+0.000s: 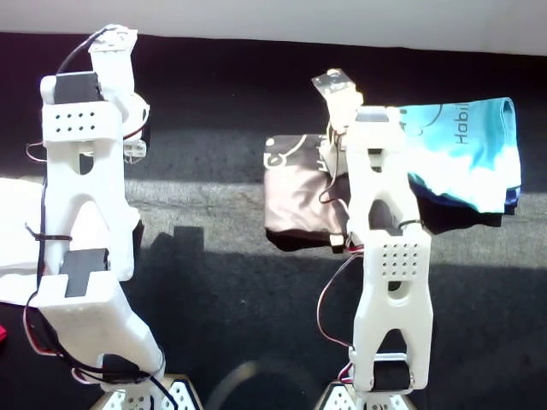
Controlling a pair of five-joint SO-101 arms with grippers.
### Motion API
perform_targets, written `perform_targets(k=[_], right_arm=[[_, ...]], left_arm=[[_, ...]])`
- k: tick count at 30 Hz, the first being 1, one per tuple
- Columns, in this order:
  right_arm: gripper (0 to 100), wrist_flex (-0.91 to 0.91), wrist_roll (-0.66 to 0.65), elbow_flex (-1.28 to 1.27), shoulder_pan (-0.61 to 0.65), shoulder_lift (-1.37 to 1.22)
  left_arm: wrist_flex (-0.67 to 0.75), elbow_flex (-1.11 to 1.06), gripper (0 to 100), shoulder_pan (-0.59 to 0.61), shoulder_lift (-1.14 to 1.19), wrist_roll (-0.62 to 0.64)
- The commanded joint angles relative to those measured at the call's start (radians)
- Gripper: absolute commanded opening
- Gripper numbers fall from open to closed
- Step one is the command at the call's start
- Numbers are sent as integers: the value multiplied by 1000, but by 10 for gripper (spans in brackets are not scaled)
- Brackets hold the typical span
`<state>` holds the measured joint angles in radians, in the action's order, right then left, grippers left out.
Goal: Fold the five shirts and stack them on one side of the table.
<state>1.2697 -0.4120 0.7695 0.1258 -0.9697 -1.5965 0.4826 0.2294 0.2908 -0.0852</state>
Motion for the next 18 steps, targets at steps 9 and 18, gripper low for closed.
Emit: perform_targets(k=[9, 18], right_arm=[[5, 150, -9, 228, -77, 84], [5, 463, -98, 621, -111, 266]], left_arm=[[-18, 10, 9, 199, -56, 0], [-15, 10, 9, 229, -56, 0]])
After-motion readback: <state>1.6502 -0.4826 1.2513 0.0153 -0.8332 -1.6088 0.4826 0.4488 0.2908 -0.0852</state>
